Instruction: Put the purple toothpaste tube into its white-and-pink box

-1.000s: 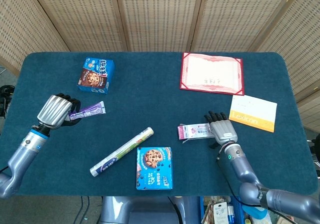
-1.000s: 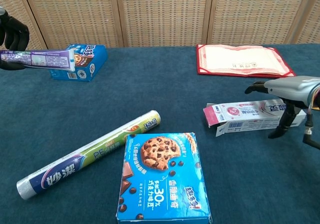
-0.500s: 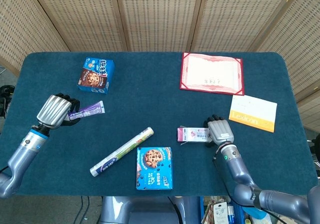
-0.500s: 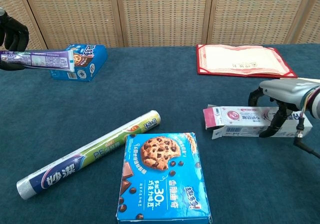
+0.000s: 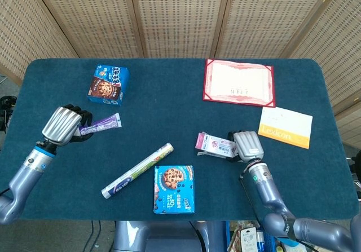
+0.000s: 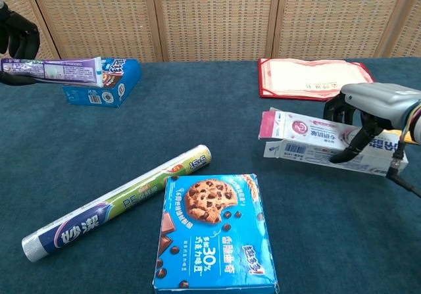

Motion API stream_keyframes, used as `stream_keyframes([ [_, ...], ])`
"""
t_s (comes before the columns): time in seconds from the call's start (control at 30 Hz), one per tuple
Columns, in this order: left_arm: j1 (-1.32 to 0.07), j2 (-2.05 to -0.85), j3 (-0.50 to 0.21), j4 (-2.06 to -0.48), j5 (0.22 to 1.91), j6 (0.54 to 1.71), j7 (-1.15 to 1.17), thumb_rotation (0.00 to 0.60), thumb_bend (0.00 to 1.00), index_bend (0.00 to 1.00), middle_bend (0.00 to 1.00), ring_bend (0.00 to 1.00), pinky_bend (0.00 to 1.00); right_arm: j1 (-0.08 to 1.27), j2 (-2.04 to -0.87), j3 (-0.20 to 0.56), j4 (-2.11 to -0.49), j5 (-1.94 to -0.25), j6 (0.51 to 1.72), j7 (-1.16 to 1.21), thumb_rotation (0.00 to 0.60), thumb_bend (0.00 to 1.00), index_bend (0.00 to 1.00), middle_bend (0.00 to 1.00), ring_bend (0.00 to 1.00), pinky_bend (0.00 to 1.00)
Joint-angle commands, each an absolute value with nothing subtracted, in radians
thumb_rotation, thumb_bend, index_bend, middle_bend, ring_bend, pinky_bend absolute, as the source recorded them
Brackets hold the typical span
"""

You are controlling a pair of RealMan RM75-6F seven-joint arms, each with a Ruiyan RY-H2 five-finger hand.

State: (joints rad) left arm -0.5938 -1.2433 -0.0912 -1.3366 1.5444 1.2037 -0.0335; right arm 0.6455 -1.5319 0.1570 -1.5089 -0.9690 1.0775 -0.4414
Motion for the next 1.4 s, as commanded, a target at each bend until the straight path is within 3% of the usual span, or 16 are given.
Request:
stream_keyframes([
  [0.03, -0.596, -1.232, -0.092, -1.356, 1.550, 1.205, -0.040, 0.600, 0.35, 0.87, 0.65, 0.54, 0.52, 0.634, -1.506, 0.173, -1.567, -0.987, 1.091, -0.408, 0.600, 0.08, 0.61, 0.56, 0.45, 0.53],
  [0.37, -0.599, -1.214, -0.094, -1.410, 1.565, 1.213, -0.030, 0.600, 0.35, 0.87, 0.65, 0.54, 0.52, 0.615, -1.436, 0.214, -1.704, -1.030, 1.081, -0.281, 0.600, 0.08, 0.67, 0.58, 0.46, 0.53],
  [0.7, -0.605, -1.212, -0.101, -1.444, 1.567, 1.212, -0.037, 0.600, 0.35, 0.87, 0.65, 0.54, 0.52, 0.598, -1.425, 0.214, -1.712, -1.105, 1.108, -0.213, 0.600, 0.08, 0.70, 0.59, 0.46, 0.53],
  [1.07, -0.665, -1.131, -0.132, -1.662, 1.524, 1.095, -0.175, 0.600, 0.35, 0.87, 0.65, 0.54, 0.52, 0.609, -1.450, 0.218, -1.727, -1.102, 1.104, -0.229, 0.600, 0.08, 0.70, 0.59, 0.46, 0.53],
  [1.4, -0.695, -1.098, -0.153, -1.733, 1.457, 1.028, -0.110, 0.600, 0.35, 0.87, 0.65, 0.54, 0.52, 0.624, -1.452, 0.247, -1.764, -1.062, 1.109, -0.255, 0.600, 0.08, 0.70, 0.58, 0.46, 0.53],
])
